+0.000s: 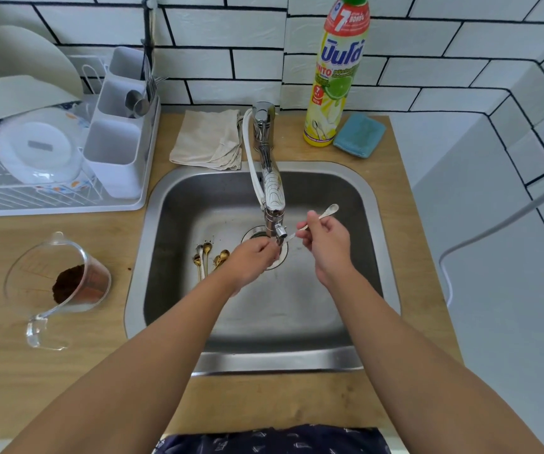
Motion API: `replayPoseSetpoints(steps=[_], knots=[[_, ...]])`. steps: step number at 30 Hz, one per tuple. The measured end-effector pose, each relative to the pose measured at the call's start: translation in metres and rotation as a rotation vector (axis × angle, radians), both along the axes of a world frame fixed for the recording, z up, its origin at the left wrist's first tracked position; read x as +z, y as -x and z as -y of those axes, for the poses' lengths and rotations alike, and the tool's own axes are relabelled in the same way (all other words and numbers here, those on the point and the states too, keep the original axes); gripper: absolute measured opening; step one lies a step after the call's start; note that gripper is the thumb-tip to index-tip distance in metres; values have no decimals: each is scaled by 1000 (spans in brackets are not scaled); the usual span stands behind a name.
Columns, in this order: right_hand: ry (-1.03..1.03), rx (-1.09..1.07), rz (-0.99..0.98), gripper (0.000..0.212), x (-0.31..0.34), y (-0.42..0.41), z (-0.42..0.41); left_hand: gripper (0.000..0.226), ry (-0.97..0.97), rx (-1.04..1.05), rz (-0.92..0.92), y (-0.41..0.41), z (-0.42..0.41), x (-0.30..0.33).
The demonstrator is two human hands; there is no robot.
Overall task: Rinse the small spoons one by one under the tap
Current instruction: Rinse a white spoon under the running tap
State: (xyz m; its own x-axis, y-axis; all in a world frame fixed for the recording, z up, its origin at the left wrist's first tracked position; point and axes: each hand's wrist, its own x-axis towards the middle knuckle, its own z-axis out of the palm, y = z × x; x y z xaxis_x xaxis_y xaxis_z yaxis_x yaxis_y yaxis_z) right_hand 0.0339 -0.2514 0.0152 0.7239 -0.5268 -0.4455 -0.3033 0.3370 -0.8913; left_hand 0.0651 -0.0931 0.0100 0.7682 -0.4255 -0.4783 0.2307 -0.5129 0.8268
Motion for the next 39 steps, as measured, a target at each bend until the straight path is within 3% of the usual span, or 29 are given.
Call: replayPoseSetpoints(steps=[18, 24, 29, 35, 39], knots=[[41, -109, -19, 18, -1, -2, 16, 34, -29, -134, 15, -3, -20, 2], [-72, 19, 37, 17, -6, 2, -14, 38, -240, -298, 285, 3, -1, 4], [-80, -95, 23, 23, -3, 1, -1, 40, -166, -201, 164, -1, -21, -2], [-175, 55, -28, 26, -3, 4, -12, 39, -147, -204, 176, 1, -8, 0], [-116, -107, -16, 21, 2, 1, 1, 38, -108, -179, 136, -1, -15, 1]])
